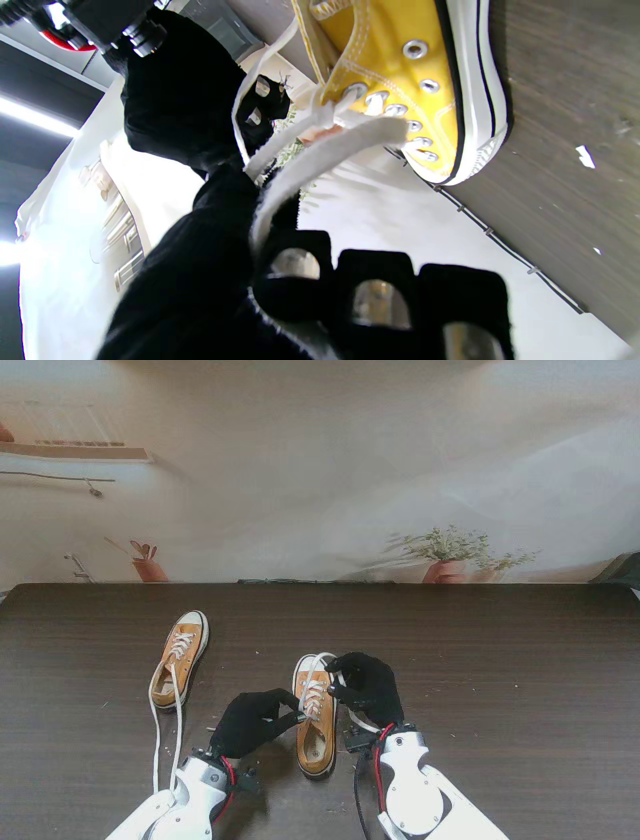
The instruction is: Tie the shoelaces into a bow on the shoes
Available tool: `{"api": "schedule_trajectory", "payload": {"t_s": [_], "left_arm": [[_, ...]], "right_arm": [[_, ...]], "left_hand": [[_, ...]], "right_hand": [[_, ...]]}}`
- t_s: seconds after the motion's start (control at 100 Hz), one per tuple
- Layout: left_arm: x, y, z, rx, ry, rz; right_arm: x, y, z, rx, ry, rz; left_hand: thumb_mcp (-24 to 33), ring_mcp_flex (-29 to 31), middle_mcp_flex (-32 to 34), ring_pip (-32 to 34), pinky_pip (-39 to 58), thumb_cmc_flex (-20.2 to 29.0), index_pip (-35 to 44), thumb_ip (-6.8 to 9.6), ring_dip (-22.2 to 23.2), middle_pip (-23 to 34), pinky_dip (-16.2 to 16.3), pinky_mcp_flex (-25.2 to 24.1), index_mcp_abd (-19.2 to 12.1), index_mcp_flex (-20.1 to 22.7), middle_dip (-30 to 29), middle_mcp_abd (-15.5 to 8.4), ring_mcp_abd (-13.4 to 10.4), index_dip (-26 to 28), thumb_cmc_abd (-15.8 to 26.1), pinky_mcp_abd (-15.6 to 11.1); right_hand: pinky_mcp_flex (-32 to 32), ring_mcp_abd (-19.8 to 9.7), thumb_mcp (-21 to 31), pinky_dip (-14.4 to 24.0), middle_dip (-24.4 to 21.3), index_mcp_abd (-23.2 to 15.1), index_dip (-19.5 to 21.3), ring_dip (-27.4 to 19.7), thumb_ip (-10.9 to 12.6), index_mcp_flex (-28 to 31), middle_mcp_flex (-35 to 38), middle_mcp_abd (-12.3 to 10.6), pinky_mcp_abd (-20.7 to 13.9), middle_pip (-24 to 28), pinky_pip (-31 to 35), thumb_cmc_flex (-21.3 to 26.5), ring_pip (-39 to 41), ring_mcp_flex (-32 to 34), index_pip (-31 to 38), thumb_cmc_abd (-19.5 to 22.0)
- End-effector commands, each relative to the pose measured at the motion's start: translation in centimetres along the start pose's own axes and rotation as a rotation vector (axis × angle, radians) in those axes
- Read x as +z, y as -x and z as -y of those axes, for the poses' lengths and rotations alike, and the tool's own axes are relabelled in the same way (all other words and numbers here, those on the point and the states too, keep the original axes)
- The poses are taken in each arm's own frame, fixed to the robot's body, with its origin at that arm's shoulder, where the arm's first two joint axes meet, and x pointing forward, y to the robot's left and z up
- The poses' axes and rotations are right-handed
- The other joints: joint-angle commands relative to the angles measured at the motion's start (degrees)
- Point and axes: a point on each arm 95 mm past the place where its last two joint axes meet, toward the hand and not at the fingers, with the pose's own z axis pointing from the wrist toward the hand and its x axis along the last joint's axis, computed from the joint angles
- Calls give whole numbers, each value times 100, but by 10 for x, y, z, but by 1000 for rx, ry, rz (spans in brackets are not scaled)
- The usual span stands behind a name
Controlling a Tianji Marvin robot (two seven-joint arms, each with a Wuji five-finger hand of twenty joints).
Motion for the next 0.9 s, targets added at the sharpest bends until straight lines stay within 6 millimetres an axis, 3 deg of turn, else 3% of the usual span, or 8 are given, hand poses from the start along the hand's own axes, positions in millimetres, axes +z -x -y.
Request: {"api": "schedule_trajectory", "payload": {"t_s": [0.0, 0.18, 0.36, 0.46, 0.56, 0.61, 0.7, 0.89], "left_arm": [[0, -1, -3, 0, 18, 0], [0, -1, -3, -1, 25, -4], [1, 0, -5, -4, 34, -15], [1, -1, -6, -9, 38, -18], [2, -1, -7, -12, 43, -19], [2, -1, -8, -14, 46, -19], [2, -1, -9, -16, 47, -17], [1, -1, -10, -17, 53, -15]], "right_arm": [[-1, -1, -2, -20, -10, -14], [0, 0, -4, -53, 2, -30], [0, 0, -5, -43, 7, -28], [0, -1, -4, -12, 4, -17], [-1, -3, -3, 38, 9, -1], [-1, -5, -2, 79, 15, 14], [-2, -8, -2, 139, 18, 43], [-5, -18, 0, 269, 23, 90]], "left_hand": [[-196, 162, 316, 350, 1441, 179, -8, 116, -112, 140, 44, 93, 34, 27, 15, 41, 71, -97, 168, -401], [-208, 162, 316, 349, 1441, 186, -12, 112, -112, 139, 44, 92, 36, 25, 16, 43, 82, -101, 178, -393], [-220, 162, 316, 349, 1441, 193, -14, 112, -112, 138, 43, 92, 33, 23, 18, 45, 83, -104, 191, -392], [-228, 162, 316, 349, 1441, 197, -10, 112, -112, 138, 43, 92, 36, 23, 19, 48, 83, -103, 186, -392], [-234, 162, 316, 349, 1441, 207, -4, 114, -112, 137, 44, 92, 44, 29, 20, 52, 83, -100, 193, -392], [-238, 162, 316, 349, 1441, 207, -7, 114, -113, 136, 44, 92, 41, 24, 20, 56, 83, -103, 196, -391], [-245, 162, 316, 349, 1441, 211, -5, 114, -113, 135, 44, 91, 38, 25, 22, 58, 85, -101, 197, -386], [-256, 162, 317, 349, 1441, 220, -2, 115, -112, 134, 45, 91, 41, 28, 23, 59, 97, -101, 201, -383]], "right_hand": [[208, -136, 341, 11, 81, -214, 323, -265, -29, 146, -100, -185, -183, 181, 41, 476, 280, 177, -215, -292], [287, -111, 665, -214, 41, -324, 426, 158, 177, 220, -1, -314, 60, 72, -534, 591, -397, 172, -176, 295], [66, 362, 726, -1707, -615, -510, 827, -429, 33, 202, 151, -323, 349, -1550, -1347, 820, -2315, 97, -648, 448], [-10, 632, 784, -2407, -619, -589, 850, -460, -83, 284, 286, -452, 625, -1906, -1194, 1113, -2512, 50, -639, 364], [42, 557, 781, -2440, -622, -518, 873, -157, -430, 397, 375, -401, 691, -1782, -994, 1564, -2388, 6, -566, 168], [13, 540, 824, -3051, -665, -495, 926, 103, -570, 481, 426, -372, 769, -1657, -867, 1706, -2285, 23, -546, 47], [-43, 349, 925, -3339, -623, -472, 1012, 380, -569, 656, 676, -266, 668, -1351, -850, 1766, -1652, 94, -497, -13], [13, 299, 1160, -3134, -360, -397, 1277, 373, -559, 899, 843, -209, 791, -537, -631, 1816, -442, 141, -471, -171]]}}
